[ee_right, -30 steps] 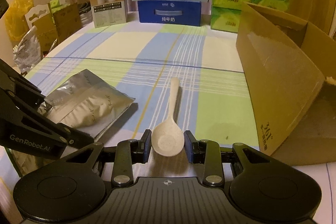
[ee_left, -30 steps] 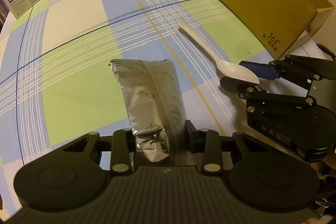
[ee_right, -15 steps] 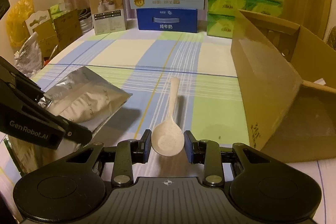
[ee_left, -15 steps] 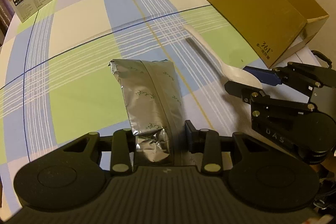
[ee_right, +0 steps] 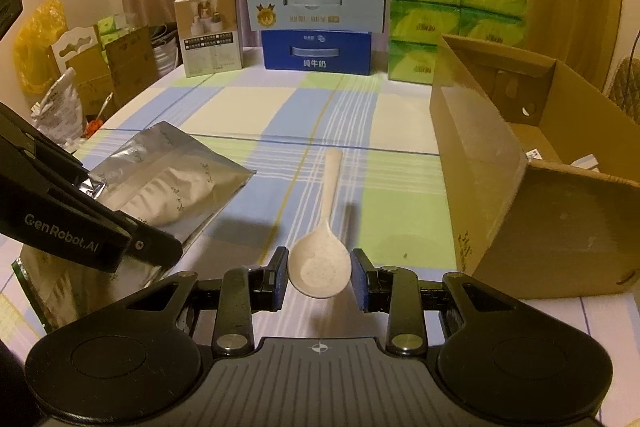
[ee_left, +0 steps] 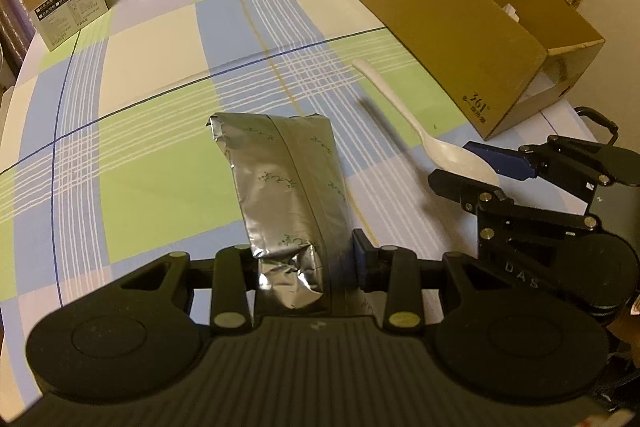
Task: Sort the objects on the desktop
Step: 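Carry the foil pouch with the left tool while the right carries the spoon to the box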
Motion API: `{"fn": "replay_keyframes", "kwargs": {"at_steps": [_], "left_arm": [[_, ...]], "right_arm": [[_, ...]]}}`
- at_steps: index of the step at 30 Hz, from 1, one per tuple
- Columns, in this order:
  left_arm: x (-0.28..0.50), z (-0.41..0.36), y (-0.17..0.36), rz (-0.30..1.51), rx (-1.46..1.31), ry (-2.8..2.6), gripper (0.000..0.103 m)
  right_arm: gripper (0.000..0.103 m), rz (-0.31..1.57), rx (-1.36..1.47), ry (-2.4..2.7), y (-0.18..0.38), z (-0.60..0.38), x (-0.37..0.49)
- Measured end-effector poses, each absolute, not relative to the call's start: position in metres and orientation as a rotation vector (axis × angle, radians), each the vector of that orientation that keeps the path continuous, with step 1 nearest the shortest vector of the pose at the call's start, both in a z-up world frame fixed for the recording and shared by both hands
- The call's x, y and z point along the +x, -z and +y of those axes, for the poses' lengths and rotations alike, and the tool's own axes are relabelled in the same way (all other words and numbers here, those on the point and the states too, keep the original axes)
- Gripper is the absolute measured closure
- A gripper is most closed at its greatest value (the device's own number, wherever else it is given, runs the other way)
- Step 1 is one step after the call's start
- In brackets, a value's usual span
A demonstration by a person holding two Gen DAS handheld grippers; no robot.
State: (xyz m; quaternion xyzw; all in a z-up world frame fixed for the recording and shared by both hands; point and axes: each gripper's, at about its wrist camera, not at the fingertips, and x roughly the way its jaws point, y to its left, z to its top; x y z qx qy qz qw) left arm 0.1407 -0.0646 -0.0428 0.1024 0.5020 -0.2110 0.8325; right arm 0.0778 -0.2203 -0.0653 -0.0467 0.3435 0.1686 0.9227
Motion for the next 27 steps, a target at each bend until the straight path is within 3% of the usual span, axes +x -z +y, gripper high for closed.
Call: {"fn": "replay_keyframes", "kwargs": {"at_steps": [12,27], "left_arm": [[0.130,-0.067,0.033,1.042,0.205,0.455,0.072],[0.135,-0.117,-0.034,0.942,0.170,0.539,0.072]], "right_arm": [[0.073,0.679,-0.088,-0.337,0.050,-0.227,0.068],[0.073,0.524,-0.041,-0.259,-0.033,-0.279,0.068]]}}
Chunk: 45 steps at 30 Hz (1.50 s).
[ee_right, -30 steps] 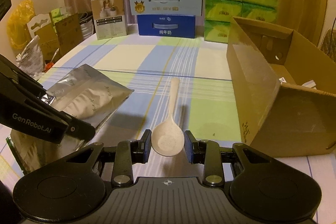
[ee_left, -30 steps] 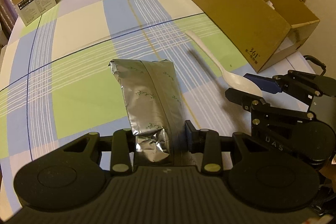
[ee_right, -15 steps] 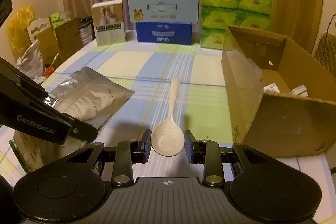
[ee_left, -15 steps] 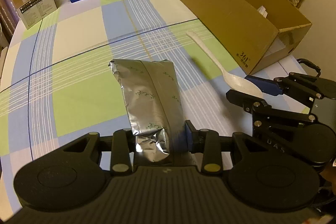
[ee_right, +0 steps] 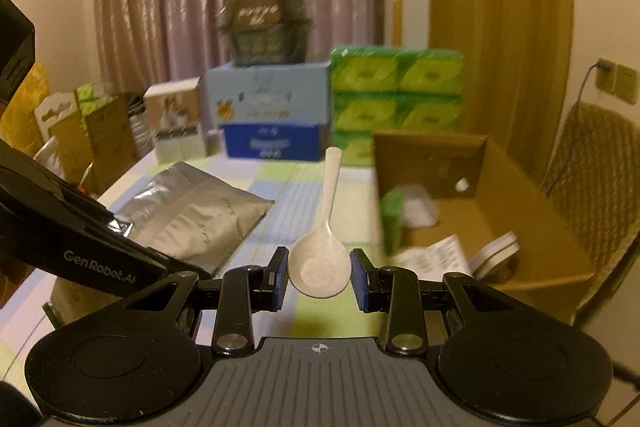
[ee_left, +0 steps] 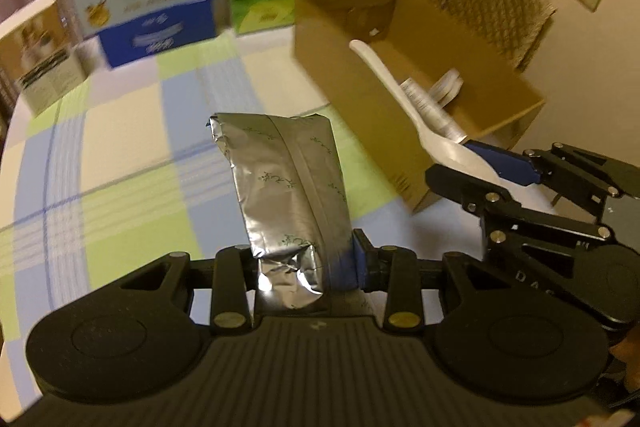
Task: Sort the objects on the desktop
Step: 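Carry the foil pouch with the left tool while the right carries the spoon to the box, then lower the pouch and spoon into the cardboard box and open both tools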
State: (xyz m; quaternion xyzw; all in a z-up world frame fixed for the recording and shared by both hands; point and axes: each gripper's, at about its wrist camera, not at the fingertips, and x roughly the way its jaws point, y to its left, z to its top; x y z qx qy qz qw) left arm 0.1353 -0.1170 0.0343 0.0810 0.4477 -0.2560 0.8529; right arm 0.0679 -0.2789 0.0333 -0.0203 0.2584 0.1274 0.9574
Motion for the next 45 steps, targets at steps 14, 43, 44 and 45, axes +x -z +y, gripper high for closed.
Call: {"fn": "replay_keyframes", "kwargs": {"at_steps": [14,43,44,45], "left_arm": [[0.183,-0.243,-0.074,0.888,0.132,0.677,0.072],[0.210,-0.257,-0.064,0.802,0.054,0.601,0.039],[0.206,-0.254,-0.064,0.797,0.064,0.587,0.036],[0.200,-0.251,-0.064,0.784,0.075,0.574,0.028]], "right_arm": [[0.073,0.485,-0.090,-0.125,-0.055,-0.387,0.117],[0.064,0.592,-0.032,-0.158,-0.019,-0.420,0.176],[0.058,0.595,-0.033,-0.147,-0.019,-0.420,0.175],[0.050,0.589,-0.031,-0.141,-0.019,-0.421,0.172]]}}
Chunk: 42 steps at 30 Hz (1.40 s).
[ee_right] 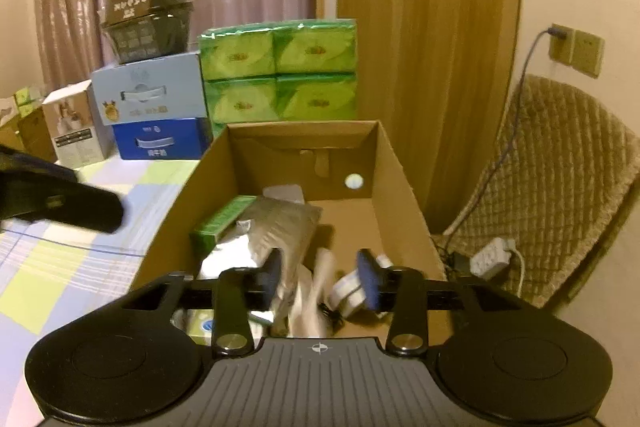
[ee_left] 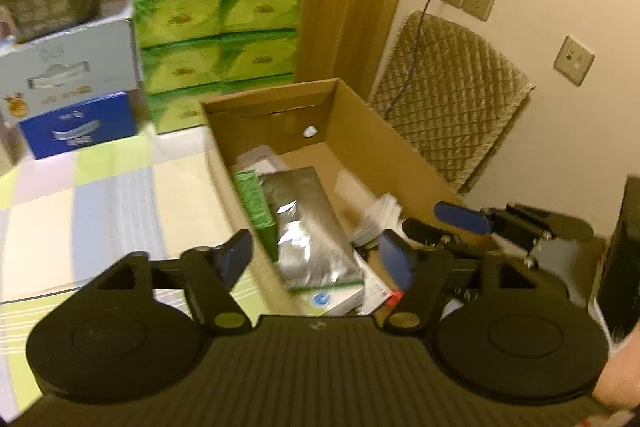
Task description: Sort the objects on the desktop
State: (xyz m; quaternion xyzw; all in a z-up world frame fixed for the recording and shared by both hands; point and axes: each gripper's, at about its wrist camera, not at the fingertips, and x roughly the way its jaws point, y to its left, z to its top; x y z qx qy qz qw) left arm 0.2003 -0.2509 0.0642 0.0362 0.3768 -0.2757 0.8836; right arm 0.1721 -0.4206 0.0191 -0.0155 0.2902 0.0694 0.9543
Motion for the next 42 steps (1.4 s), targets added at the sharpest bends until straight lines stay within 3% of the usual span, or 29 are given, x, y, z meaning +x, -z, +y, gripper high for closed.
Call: {"fn": "replay_keyframes", "kwargs": {"at_steps": [1,5,7,15,42], "left_arm": [[0.195,-0.247,-0.064,0.768,0.081,0.564,0.020],[0.172,-0.229,-0.064,0.731,0.064,0.536,0.009],[0.160,-0.220,-0.064,0.721,0.043,0.520,0.001],[0.115,-0.198,-0.058,0.754,-0.014,0.511,0.001],[0.009,-0.191,-0.072,0.828,-0.010,0.412,0.001]], "right_arm": [[0.047,0.584,-0.029,-0.140,-0.020,-0.422,0.168],[0.041,0.583,-0.025,-0.128,-0.023,-0.425,0.144],[0.031,0.581,-0.015,-0.116,-0.027,-0.428,0.129],[0.002,0.608,-0.029,-0.105,-0.047,-0.423,0.071],[0.002,0.735,0.048,-0.073,-0.082,-0.426,-0.034]]}}
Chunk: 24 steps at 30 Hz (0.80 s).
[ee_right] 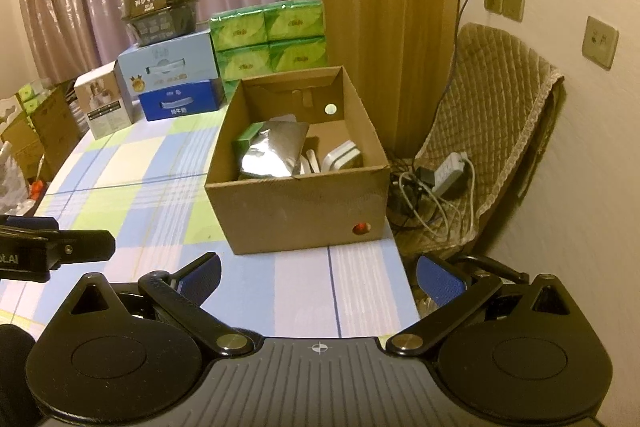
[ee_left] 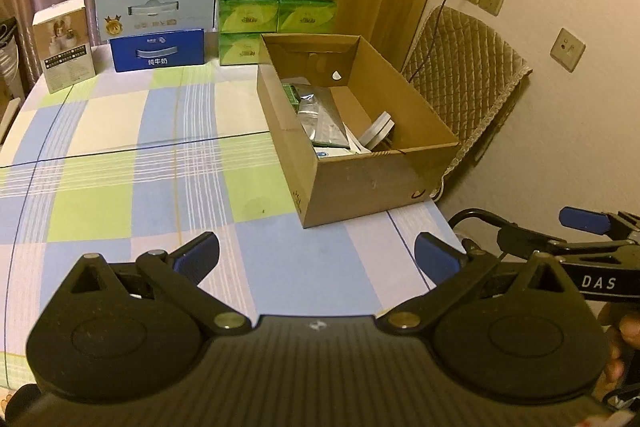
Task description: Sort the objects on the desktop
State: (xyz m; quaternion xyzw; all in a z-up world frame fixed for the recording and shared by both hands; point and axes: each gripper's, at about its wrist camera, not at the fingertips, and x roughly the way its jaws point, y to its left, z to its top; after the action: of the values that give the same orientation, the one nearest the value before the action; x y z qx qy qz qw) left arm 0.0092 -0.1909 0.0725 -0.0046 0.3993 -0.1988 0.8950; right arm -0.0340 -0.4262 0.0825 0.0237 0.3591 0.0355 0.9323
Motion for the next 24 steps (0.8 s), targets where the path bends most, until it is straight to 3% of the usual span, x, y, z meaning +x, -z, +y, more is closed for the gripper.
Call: {"fn": "replay_keyframes", "kwargs": {"at_steps": [24], "left_arm": [[0.003,-0.207,-0.065,0.844,0.002,0.410,0.001]], "right_arm": [[0.002,0.737,0.065,-0.082,-0.087,-0.424,-0.042]]}}
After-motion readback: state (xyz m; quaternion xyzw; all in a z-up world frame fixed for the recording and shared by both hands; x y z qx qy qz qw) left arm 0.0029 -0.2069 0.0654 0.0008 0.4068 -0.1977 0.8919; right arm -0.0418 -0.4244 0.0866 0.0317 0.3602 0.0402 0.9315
